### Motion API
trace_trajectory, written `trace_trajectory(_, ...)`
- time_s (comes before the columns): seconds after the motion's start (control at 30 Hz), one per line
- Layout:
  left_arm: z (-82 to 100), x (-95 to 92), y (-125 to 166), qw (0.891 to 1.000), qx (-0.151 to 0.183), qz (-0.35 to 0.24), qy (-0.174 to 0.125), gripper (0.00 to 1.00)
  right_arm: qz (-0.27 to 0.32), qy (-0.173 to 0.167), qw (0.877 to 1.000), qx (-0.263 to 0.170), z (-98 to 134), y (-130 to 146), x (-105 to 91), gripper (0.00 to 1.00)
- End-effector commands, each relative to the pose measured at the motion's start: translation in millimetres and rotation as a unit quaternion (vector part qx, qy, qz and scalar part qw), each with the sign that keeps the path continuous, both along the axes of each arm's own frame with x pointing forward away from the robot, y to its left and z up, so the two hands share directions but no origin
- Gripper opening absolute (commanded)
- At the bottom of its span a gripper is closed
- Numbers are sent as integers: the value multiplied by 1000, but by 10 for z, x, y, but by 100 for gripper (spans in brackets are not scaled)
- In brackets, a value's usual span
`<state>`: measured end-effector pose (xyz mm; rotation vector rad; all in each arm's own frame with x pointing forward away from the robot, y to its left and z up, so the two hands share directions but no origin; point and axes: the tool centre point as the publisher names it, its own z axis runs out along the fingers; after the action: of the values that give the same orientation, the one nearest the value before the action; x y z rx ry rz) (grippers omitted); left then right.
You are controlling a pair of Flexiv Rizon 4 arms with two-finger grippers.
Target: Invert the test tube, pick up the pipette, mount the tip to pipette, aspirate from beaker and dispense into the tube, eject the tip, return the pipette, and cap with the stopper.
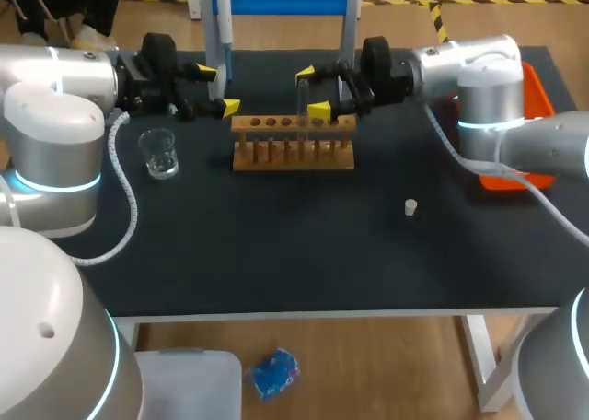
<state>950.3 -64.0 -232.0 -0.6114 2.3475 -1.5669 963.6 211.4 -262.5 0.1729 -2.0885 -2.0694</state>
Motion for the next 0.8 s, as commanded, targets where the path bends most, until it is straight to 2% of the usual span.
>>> trace_trajectory(0.03, -16, -4, -1, 1000, -2, 1, -3, 100, 3, -1, 1000, -2, -62, 26, -7, 100)
trace_trajectory(0.37, -16, -4, -1, 1000, -2, 1, -3, 100, 1, -22, 1000, -21, -177, 47, 27, 100)
trace_trajectory(0.43, -16, -4, -1, 1000, -2, 1, -3, 100, -1, -22, 1000, -22, -196, 57, 46, 96)
trace_trajectory(0.5, -16, -4, -1, 1000, -2, 1, -3, 100, -2, -21, 1000, -22, -201, 62, 50, 77)
trace_trajectory(0.57, -16, -4, -1, 1000, -2, 1, -3, 100, -4, -20, 1000, -21, -208, 73, 56, 72)
trace_trajectory(0.63, -16, -4, -1, 1000, -2, 1, -3, 100, -6, -19, 1000, -19, -212, 83, 58, 55)
trace_trajectory(0.67, -16, -4, -1, 1000, -2, 1, -3, 100, -7, -19, 1000, -19, -215, 90, 58, 50)
trace_trajectory(0.8, -16, -4, -1, 1000, -2, 1, -3, 100, -9, -16, 1000, -15, -224, 108, 52, 41)
